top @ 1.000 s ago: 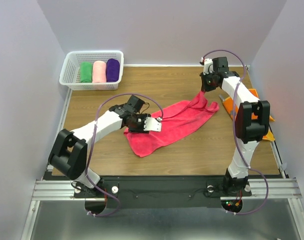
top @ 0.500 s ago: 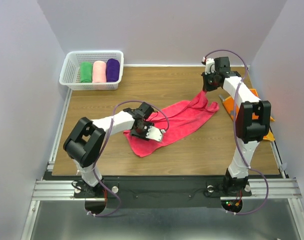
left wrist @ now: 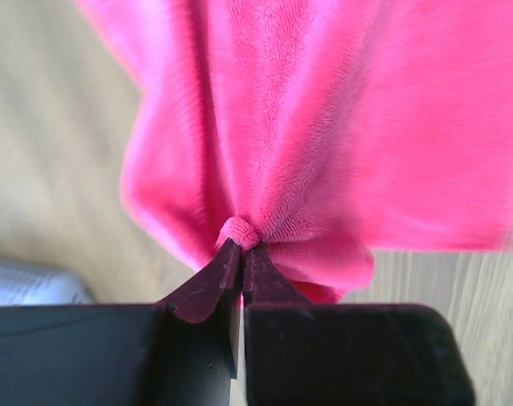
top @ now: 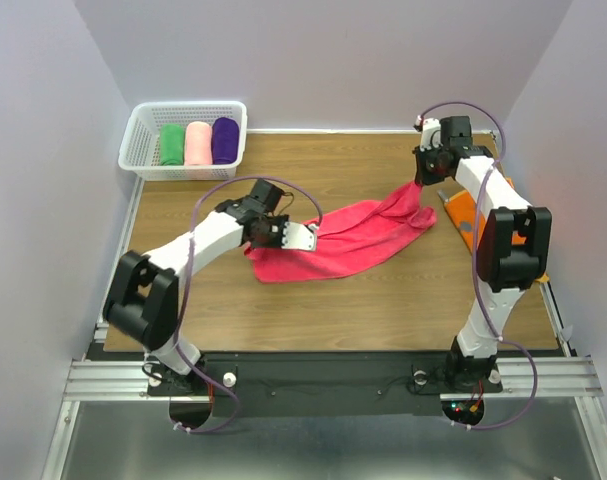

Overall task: Roll the towels
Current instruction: Flatten the towel, then fold the towel

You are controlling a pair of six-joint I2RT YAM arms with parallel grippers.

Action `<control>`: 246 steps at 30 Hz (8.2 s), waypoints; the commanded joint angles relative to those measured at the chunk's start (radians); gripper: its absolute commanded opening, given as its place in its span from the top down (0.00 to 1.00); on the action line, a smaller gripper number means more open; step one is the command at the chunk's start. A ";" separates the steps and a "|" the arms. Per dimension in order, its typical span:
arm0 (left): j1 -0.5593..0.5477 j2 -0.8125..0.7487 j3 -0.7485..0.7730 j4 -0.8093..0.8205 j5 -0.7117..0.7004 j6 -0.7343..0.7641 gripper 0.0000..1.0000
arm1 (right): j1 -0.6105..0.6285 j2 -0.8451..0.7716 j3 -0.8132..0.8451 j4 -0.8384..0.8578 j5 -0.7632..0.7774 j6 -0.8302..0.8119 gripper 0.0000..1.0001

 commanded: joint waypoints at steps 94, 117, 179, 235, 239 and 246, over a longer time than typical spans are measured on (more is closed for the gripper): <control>0.157 0.112 0.205 -0.162 0.288 -0.159 0.53 | -0.005 -0.069 -0.022 0.005 -0.048 -0.027 0.99; 0.182 0.092 0.148 -0.068 0.213 -0.245 1.00 | -0.007 -0.078 -0.028 0.005 -0.019 -0.034 0.99; 0.555 -0.151 -0.114 0.549 0.440 -0.738 1.00 | -0.073 -0.072 -0.139 0.175 -0.045 -0.051 0.99; 0.676 -0.269 -0.275 0.148 0.647 -0.023 1.00 | -0.102 -0.365 -0.470 0.135 -0.102 -0.292 0.99; 0.694 -0.276 -0.258 0.139 0.658 -0.021 1.00 | -0.111 -0.384 -0.472 0.122 -0.106 -0.295 0.99; 0.704 -0.276 -0.243 0.058 0.661 0.046 1.00 | -0.117 -0.414 -0.515 0.099 -0.105 -0.332 0.99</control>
